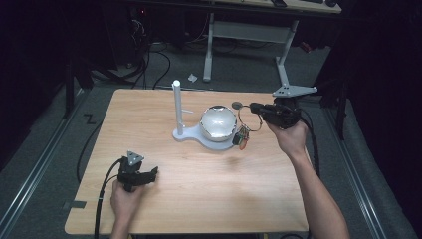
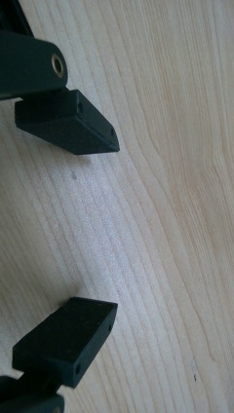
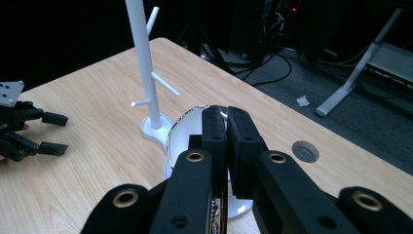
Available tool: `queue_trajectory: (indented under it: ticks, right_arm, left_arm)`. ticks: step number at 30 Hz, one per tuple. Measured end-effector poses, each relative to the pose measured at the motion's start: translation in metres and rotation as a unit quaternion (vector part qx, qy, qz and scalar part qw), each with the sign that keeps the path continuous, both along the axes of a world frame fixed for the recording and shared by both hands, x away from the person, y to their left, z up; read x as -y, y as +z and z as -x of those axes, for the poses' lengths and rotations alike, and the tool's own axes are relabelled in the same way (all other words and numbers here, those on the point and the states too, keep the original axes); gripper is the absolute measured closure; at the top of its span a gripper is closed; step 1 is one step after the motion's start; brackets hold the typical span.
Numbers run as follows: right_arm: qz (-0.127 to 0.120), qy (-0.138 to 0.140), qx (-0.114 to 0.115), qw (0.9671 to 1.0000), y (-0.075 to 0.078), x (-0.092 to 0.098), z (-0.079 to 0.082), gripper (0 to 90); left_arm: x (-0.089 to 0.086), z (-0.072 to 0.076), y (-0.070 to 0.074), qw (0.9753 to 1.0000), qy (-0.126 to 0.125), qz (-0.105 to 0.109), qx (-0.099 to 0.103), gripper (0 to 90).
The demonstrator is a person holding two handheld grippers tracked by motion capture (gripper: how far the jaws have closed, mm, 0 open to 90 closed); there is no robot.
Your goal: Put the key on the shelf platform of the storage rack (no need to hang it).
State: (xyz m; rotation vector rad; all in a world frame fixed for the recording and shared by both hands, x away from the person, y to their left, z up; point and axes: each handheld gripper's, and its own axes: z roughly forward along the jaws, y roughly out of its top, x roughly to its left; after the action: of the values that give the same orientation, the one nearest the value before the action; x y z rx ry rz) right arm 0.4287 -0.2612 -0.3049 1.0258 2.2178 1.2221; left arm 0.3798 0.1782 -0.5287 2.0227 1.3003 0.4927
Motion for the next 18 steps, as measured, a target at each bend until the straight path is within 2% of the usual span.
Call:
queue_trajectory:
  ticks: [18]
  right_arm:
    - [0.005,0.002,-0.004,1.0000,0.010,-0.012,-0.019,87.7]
  left_arm:
    - [0.000,0.000,0.000,1.0000,0.000,0.001,-0.001,21.9]
